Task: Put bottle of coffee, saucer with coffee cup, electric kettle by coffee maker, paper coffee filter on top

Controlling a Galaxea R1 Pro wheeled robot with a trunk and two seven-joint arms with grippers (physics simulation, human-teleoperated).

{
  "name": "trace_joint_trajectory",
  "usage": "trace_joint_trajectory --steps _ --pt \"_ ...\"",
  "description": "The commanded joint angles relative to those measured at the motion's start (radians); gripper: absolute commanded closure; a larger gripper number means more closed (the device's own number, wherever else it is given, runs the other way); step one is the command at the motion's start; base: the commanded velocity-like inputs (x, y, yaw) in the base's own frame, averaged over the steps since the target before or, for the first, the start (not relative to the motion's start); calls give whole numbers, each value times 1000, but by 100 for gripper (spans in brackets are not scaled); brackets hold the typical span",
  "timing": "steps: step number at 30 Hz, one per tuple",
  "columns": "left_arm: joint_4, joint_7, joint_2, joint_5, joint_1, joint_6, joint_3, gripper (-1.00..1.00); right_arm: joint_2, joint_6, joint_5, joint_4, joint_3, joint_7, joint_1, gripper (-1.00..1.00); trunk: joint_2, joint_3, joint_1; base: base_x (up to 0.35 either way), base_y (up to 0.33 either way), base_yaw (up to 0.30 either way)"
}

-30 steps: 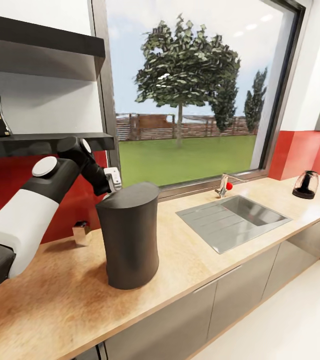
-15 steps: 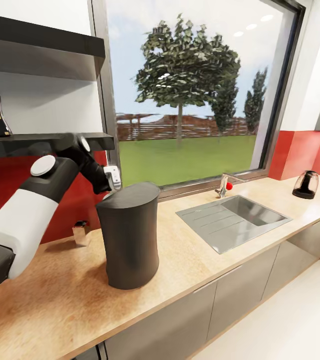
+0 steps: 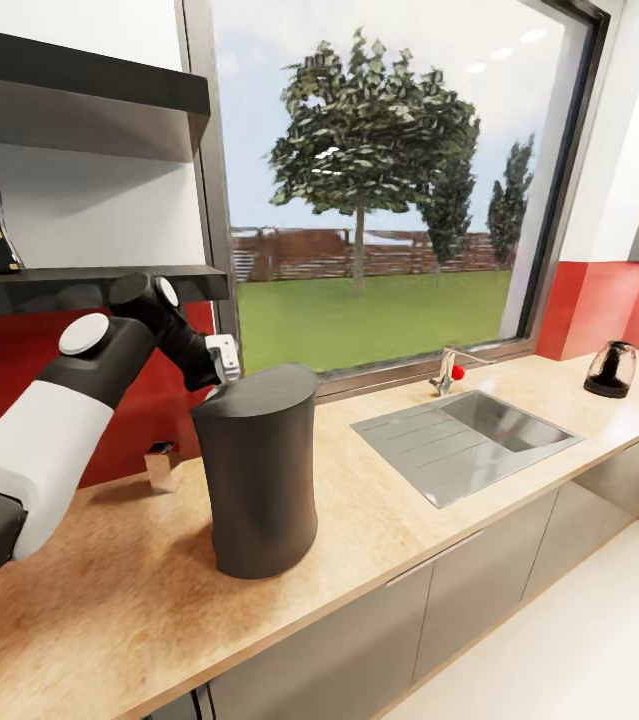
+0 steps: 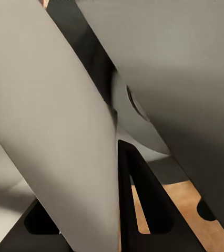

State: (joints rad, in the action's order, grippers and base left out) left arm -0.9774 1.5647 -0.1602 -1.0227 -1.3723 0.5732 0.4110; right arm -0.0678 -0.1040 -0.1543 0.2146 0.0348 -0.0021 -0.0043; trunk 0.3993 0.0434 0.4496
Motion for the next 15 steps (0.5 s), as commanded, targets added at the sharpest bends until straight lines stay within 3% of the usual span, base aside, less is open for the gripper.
trace_joint_trajectory --steps 1,14,15 --pt "-1 6 -3 -4 -3 9 2 100 0 -3 -5 -1 2 1 0 -100 1 0 0 0 0 0" --pt "0 6 -25 -3 -47 -15 -35 100 2 -3 -5 -1 2 1 0 -100 1 0 0 0 0 0" --pt "0 6 -25 -4 -49 -68 -35 100 2 -3 -5 -1 2 1 0 -100 1 0 0 0 0 0"
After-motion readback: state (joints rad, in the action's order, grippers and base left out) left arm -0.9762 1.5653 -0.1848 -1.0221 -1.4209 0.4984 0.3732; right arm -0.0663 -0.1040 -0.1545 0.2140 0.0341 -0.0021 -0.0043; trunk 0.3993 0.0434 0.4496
